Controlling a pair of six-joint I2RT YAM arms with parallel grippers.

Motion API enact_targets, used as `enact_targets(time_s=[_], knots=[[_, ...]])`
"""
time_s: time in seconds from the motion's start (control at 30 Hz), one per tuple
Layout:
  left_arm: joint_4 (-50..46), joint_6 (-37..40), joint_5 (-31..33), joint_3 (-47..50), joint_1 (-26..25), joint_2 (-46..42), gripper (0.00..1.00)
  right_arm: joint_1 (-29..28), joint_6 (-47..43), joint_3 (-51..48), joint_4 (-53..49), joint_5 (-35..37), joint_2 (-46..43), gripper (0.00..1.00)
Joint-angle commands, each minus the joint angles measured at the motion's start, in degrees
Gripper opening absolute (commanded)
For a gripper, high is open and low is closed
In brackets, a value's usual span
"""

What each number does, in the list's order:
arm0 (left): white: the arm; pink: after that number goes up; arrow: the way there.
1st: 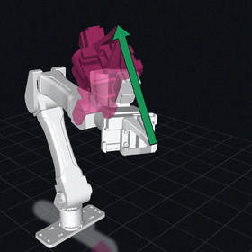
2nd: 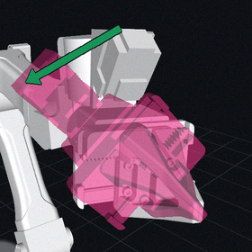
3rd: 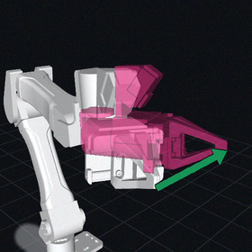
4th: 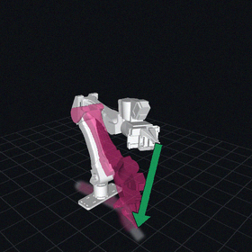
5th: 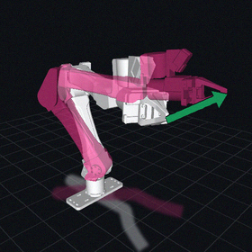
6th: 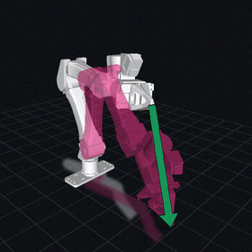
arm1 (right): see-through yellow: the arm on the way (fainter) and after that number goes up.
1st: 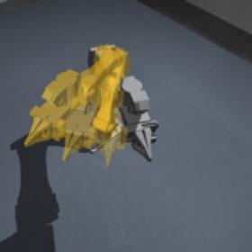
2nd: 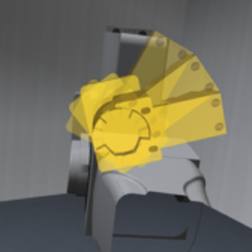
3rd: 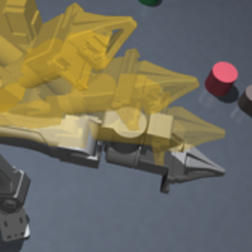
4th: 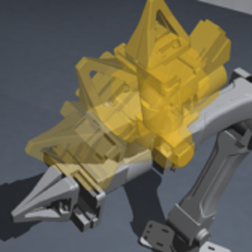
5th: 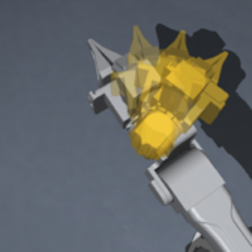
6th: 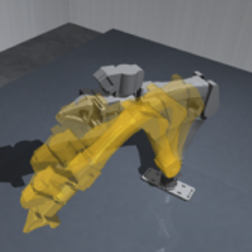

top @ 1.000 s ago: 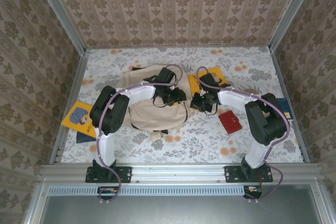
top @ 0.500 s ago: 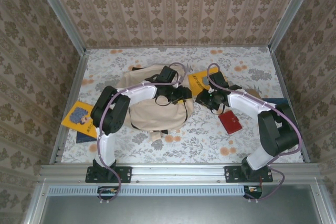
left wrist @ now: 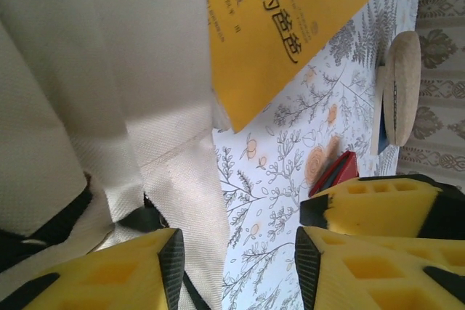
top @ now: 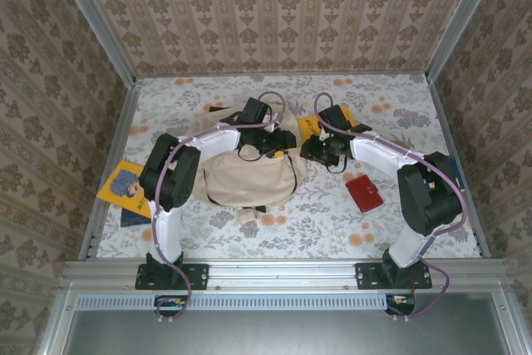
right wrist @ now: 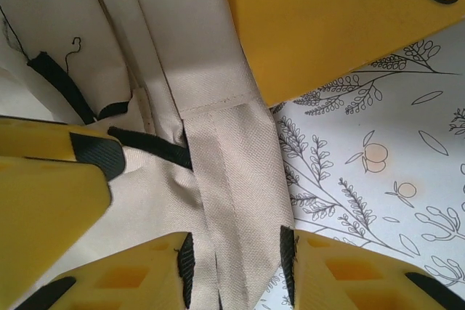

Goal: Pack books, pencil case, and school supplies into a backpack

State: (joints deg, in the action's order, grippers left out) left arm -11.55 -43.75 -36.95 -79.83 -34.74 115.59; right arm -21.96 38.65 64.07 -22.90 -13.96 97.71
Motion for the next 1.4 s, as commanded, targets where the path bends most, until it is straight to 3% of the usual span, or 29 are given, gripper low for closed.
enact_targets(time_s=[0.0,0.3,0.53,0.93,1.37], knots=[[-3.94,2.67,-0.25,-1.3,2.67,-2.06,0.5,-1.56,-3.87,3.47,-3.87,0.88,1.63,0.41],[-9.24,4.0,7.12,6.73,13.64,-12.62,0.55,-10.55,-20.27,16.27,-16.06,15.62,10.51,0.47],[-11.49,5.86,9.98,4.39,13.79,-8.06,0.49,-13.12,-30.43,21.19,-14.68,18.97,14.96,0.53],[-16.07,8.0,15.42,-10.58,11.54,5.62,0.37,-13.03,-37.12,27.48,-14.35,19.22,21.82,0.4],[-19.81,9.07,19.64,-12.34,12.07,10.89,0.33,-12.41,-36.51,22.76,-8.22,24.94,17.99,0.13]])
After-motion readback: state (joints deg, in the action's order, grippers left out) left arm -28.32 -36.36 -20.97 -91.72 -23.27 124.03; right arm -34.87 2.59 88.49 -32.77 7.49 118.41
